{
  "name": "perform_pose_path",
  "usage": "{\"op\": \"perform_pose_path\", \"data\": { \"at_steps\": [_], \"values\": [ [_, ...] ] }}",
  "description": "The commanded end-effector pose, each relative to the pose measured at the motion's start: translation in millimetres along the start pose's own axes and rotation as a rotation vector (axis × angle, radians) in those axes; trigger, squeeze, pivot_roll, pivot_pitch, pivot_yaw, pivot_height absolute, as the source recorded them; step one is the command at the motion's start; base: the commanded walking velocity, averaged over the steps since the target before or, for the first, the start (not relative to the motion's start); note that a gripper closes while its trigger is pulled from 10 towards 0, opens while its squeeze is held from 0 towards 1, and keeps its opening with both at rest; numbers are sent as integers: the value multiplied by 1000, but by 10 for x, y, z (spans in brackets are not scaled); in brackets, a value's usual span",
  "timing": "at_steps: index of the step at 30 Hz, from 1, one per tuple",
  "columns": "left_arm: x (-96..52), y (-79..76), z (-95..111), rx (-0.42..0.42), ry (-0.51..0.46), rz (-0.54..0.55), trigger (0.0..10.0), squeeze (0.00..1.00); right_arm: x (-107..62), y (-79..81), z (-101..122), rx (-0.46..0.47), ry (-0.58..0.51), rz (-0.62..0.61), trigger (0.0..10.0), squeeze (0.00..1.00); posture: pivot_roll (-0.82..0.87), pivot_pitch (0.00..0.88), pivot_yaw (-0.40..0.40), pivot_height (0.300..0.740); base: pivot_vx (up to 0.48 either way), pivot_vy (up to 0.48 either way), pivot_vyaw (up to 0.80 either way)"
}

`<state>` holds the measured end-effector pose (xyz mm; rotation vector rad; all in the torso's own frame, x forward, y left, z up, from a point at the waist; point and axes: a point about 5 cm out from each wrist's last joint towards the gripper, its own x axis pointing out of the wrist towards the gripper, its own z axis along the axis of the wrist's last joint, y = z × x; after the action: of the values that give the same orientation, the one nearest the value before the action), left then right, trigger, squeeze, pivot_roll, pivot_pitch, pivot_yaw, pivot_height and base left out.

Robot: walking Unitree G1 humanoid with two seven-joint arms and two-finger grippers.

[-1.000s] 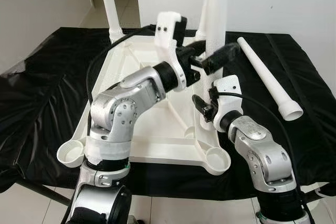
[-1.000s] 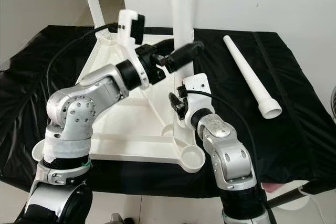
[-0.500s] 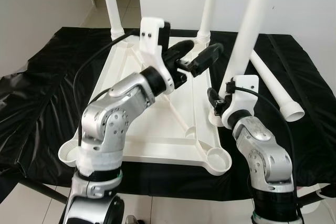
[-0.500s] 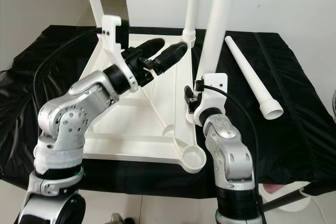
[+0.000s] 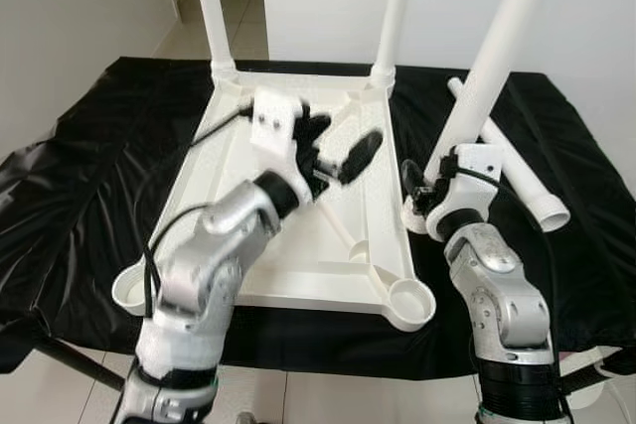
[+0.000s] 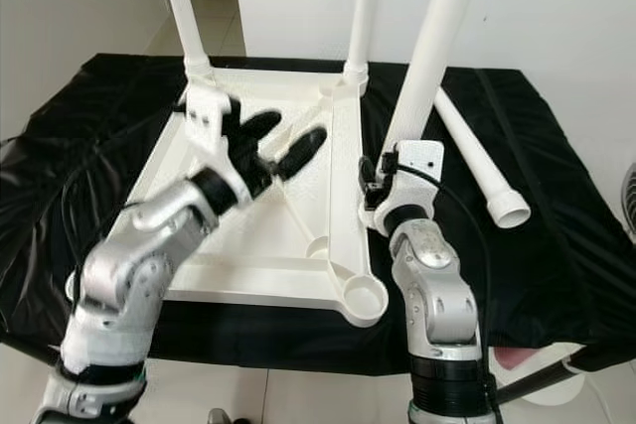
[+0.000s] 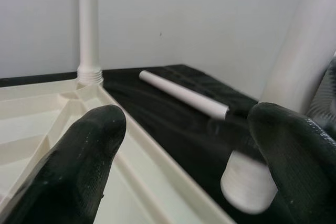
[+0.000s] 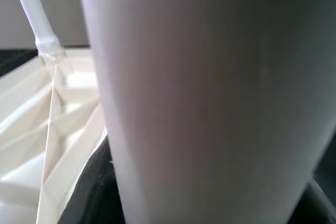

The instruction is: Building children table

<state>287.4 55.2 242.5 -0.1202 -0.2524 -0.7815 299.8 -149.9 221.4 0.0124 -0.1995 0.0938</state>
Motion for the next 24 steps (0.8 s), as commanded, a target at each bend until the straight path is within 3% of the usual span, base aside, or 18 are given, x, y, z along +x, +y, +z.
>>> {"op": "perform_pose_path", "data": {
  "at_steps": [1,10,14,21,24],
  "values": [
    [-16,-24,-13,51,-4,-30,10000,0,-21,1,-8,-2,-18,15,10000,0,-24,57,21,740,0,0,0],
    [-172,-166,-185,78,41,-195,10000,0,-6,-36,52,8,-67,57,10000,0,-22,63,22,740,0,0,0],
    [-304,-244,-397,153,122,-314,10000,0,9,-109,41,-20,-81,59,10000,0,-20,72,27,740,0,0,0],
    [-400,-276,-593,198,199,-372,10000,0,-27,-137,4,-28,-79,64,10000,0,-22,83,35,740,0,0,0],
    [-498,-307,-771,263,274,-444,10000,0,-50,-146,-5,-27,-82,69,10000,0,-25,85,40,740,0,0,0]
  ]
}}
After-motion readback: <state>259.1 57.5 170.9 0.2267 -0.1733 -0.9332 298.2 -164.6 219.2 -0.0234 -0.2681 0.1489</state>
